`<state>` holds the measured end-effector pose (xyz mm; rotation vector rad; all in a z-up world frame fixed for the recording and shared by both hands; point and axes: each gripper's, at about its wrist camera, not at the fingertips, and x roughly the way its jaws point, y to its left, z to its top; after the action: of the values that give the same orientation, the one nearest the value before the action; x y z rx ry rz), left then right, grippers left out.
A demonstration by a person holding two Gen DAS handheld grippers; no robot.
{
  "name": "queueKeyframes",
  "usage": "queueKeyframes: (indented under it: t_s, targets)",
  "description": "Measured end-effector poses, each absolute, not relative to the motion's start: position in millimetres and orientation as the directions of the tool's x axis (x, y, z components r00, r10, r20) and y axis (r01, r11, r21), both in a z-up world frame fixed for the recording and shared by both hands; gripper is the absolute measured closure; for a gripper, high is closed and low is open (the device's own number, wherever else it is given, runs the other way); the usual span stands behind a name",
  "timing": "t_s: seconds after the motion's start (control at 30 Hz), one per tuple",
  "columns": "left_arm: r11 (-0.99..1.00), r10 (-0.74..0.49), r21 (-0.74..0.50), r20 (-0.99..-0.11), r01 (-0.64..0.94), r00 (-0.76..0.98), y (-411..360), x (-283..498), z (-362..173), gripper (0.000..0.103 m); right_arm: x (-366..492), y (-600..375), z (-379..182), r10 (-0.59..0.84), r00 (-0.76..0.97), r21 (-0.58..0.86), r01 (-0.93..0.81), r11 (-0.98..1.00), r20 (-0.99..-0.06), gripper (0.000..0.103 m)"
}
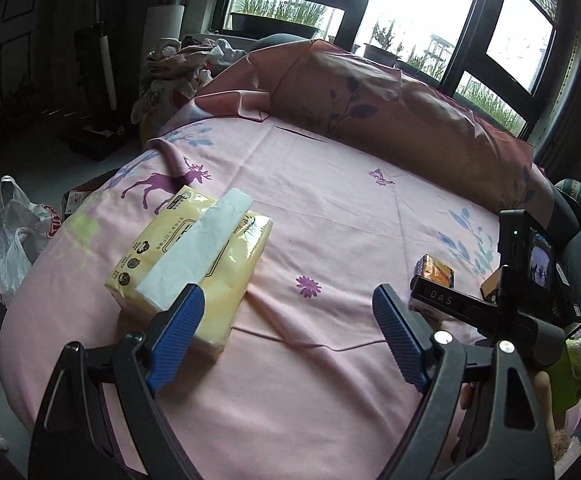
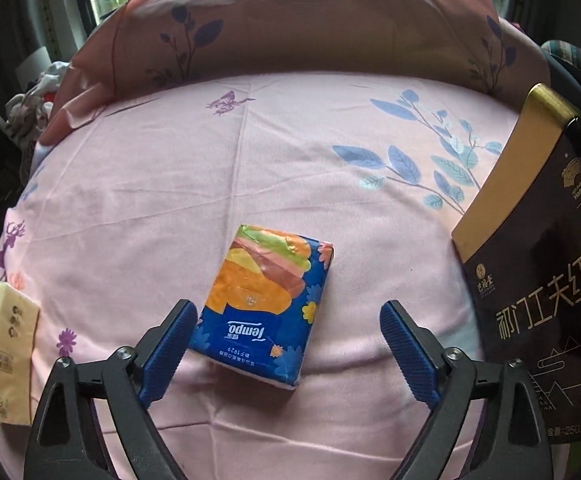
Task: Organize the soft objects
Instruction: 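Withdraw the right tool and approach the blue Tempo tissue pack, then grasp the blue Tempo tissue pack with the right tool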
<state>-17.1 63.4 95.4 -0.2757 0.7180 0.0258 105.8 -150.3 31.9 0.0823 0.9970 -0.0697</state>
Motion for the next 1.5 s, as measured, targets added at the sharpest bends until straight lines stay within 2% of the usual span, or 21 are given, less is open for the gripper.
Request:
queueKeyframes:
  t_s: [0.03, 0.1, 0.2, 0.33, 0.47, 0.63, 0.67, 0.77, 0.87, 1.03, 1.17, 1.3, 1.4, 1.5]
  targets:
    - [0.964, -0.072, -0.24, -0.654, -0.117, 0.753, 62.6, -17.0, 95.2, 0.017, 106.5, -151.0, 29.7, -0.003, 0.533, 0.051, 0.087, 0.995, -0.846, 0.026]
    - [0.964, -0.074, -0.242, -0.654, -0.115, 0.753, 61.6, -16.9, 95.2, 0.017, 105.3, -147.8, 28.9, 0.015, 0.528, 0.056, 0.063, 0.996, -0.849, 0.049]
    - [0.962, -0.075, -0.246, -0.651, -0.116, 0.755, 61.3, -16.8, 95.5, 0.017, 95.0, -141.4, 35.4, -0.005, 0.522, 0.018, 0.039, 0.999, -0.853, 0.049]
    - [0.962, -0.077, -0.246, -0.655, -0.116, 0.752, 61.2, -17.4, 94.7, 0.017, 71.4, -138.3, 47.9, 0.117, 0.485, 0.123, -0.021, 0.992, -0.866, 0.049]
    - [0.961, -0.086, -0.253, -0.658, -0.111, 0.748, 62.1, -18.7, 94.4, 0.017, 35.5, -129.9, 60.7, 0.187, 0.457, 0.146, -0.125, 0.981, -0.87, 0.049]
    - [0.963, -0.085, -0.246, -0.66, -0.109, 0.746, 60.3, -21.4, 94.2, 0.018, 1.7, -138.3, 47.7, 0.316, 0.355, 0.277, -0.158, 0.948, -0.88, 0.049]
    - [0.963, -0.087, -0.247, -0.662, -0.107, 0.744, 59.5, -21.4, 93.9, 0.018, 0.0, -141.2, 45.9, 0.309, 0.343, 0.275, -0.144, 0.951, -0.887, 0.047]
    - [0.961, -0.116, -0.263, -0.674, -0.09, 0.729, 56.2, -20.4, 91.3, 0.018, -1.1, -155.0, 53.7, 0.31, 0.39, 0.289, -0.114, 0.951, -0.867, 0.032]
    - [0.953, -0.173, -0.297, -0.693, -0.059, 0.699, 51.4, -18.0, 87.2, 0.019, 0.2, -170.6, 64.2, 0.356, 0.438, 0.354, -0.088, 0.931, -0.826, 0.029]
    - [0.934, -0.28, -0.358, -0.726, 0.002, 0.628, 38.0, -17.6, 78.8, 0.028, -1.9, -184.6, 75.8, 0.384, 0.504, 0.4, -0.082, 0.913, -0.774, 0.029]
    - [0.898, -0.409, -0.434, -0.754, 0.077, 0.514, 18.2, -18.1, 65.1, 0.045, 2.0, -189.5, 75.2, 0.472, 0.49, 0.495, -0.09, 0.864, -0.733, 0.03]
    - [0.897, -0.434, -0.423, -0.777, 0.132, 0.456, -1.0, -21.0, 56.7, 0.053, 11.4, -188.4, 61.5, 0.468, 0.456, 0.502, -0.053, 0.863, -0.757, 0.048]
    - [0.886, -0.46, -0.441, -0.795, 0.144, 0.395, -11.5, -18.5, 45.0, 0.057, 19.9, -185.2, 44.5, 0.524, 0.391, 0.56, -0.025, 0.828, -0.757, 0.049]
    - [0.871, -0.489, -0.47, -0.804, 0.144, 0.339, -20.0, -14.0, 33.2, 0.062, 25.1, -175.4, 32.5, 0.522, 0.353, 0.55, -0.022, 0.835, -0.777, 0.049]
